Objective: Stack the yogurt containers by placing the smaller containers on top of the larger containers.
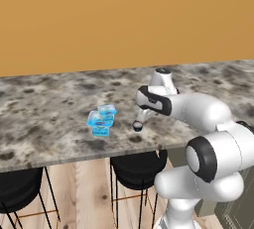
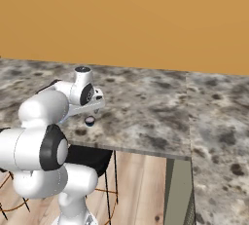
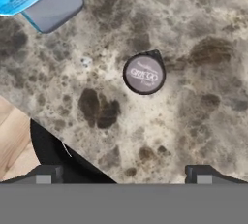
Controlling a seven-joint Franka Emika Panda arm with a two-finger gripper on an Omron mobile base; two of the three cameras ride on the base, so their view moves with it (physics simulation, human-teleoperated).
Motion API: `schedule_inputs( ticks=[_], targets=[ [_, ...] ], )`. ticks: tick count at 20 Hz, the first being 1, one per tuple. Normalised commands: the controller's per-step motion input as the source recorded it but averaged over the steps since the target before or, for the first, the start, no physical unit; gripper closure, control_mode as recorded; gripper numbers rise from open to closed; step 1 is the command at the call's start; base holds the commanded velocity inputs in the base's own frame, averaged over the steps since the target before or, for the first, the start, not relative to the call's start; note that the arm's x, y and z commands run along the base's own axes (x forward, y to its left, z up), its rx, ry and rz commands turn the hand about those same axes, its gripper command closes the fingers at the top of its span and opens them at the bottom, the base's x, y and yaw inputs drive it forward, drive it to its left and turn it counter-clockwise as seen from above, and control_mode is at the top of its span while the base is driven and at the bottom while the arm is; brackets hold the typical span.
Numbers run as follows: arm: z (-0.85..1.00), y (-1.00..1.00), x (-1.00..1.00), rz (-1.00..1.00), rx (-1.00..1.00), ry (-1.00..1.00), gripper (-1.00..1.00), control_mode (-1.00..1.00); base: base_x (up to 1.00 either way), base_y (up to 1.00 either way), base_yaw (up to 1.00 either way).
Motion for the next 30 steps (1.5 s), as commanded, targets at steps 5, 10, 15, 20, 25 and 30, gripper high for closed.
schedule_inputs(
  ticks=[5,10,15,20,25,30],
  targets=[
    [-0.25,0.0,0.0,0.02,-0.03,0.05,-1.0,-1.0,0.0,0.0,0.0],
    [-0.19,0.0,0.0,0.0,0.0,0.01,-1.0,-1.0,0.0,0.0,0.0],
    [-0.15,0.0,0.0,0.0,0.0,0.0,-1.0,-1.0,0.0,0.0,0.0],
    [-0.16,0.01,0.0,0.0,0.0,0.0,-1.0,-1.0,0.0,0.0,0.0],
    [-0.12,0.07,0.0,0.0,0.0,0.0,-1.0,-1.0,0.0,0.0,0.0],
    [-0.11,0.13,0.0,0.0,0.0,0.0,-1.0,-1.0,0.0,0.0,0.0]
  ],
)
